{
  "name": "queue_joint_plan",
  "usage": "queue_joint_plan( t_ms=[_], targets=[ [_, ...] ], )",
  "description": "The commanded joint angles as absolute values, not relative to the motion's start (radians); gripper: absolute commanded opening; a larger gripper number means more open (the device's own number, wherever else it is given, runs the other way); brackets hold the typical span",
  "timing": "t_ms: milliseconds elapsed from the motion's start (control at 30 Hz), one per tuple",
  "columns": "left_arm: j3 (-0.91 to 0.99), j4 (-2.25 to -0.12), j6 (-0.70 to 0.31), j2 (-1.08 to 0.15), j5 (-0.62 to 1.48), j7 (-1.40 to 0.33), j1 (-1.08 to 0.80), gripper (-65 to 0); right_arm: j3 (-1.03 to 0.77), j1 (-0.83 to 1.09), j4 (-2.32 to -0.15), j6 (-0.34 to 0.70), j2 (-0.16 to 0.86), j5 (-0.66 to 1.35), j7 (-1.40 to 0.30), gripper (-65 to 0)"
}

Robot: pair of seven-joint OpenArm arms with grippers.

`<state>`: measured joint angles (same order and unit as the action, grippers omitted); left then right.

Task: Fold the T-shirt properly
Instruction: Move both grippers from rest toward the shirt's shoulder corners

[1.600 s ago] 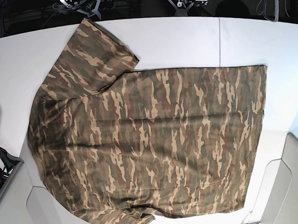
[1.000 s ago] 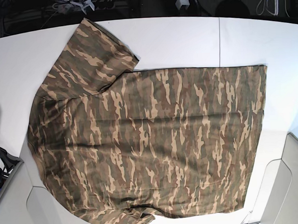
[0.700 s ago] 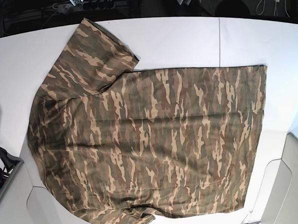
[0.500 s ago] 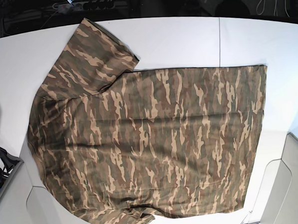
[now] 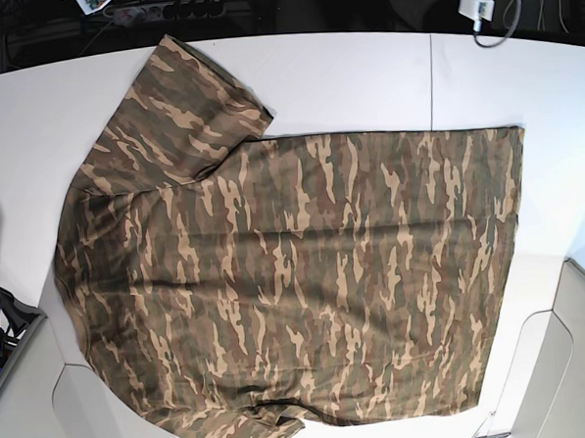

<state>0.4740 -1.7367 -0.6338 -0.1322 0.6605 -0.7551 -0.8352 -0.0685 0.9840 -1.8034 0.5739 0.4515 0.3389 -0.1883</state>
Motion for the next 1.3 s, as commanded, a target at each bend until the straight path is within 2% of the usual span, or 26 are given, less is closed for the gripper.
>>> queue_joint_plan(
  t_ms=[0,100,300,367,467,533,667,733,900,1267],
  targets=[
    [0.508,-1.773,-0.645,-0.140,0.685,-0.766,-0.851,-50.9,-0.096,0.992,-1.851,0.581,0.459,0.380,-0.192,-65.0],
    [0.583,-1.829,-0.645,-0.162,0.753,-0.788,-0.851,-49.4,-0.162,0.987,-1.940,0.580,0.459,0.469,-0.248,-65.0],
    [0.714,-1.892,-0.645,-0.210,0.862,-0.788,-0.849,-49.2,-0.294,0.966,-1.999,0.568,0.458,0.590,-0.248,-65.0],
    [0.743,-1.901,-0.645,-0.229,0.883,-0.781,-0.847,-46.2,-0.330,0.939,-1.999,0.551,0.446,0.587,-0.250,-63.7],
    [0.763,-1.902,-0.644,-0.264,0.902,-0.754,-0.845,-37.1,-0.368,0.886,-1.999,0.516,0.423,0.596,-0.292,-54.3],
    [0.764,-1.902,-0.644,-0.286,0.901,-0.731,-0.844,-31.9,-0.372,0.848,-1.995,0.440,0.413,0.607,-0.341,-46.1],
    [0.763,-1.901,-0.643,-0.321,0.886,-0.719,-0.806,-30.1,-0.372,0.768,-1.949,0.330,0.392,0.610,-0.403,-33.4],
    [0.763,-1.894,-0.638,-0.337,0.875,-0.719,-0.781,-28.5,-0.372,0.736,-1.911,0.316,0.373,0.610,-0.431,-32.6],
    [0.763,-1.827,-0.587,-0.394,0.880,-0.718,-0.711,-19.8,-0.371,0.676,-1.837,0.318,0.314,0.639,-0.518,-32.6],
    [0.654,-1.535,-0.587,-0.502,0.912,-0.706,-0.472,-19.8,-0.335,0.638,-1.742,0.366,0.224,0.670,-0.539,-32.6]
  ],
)
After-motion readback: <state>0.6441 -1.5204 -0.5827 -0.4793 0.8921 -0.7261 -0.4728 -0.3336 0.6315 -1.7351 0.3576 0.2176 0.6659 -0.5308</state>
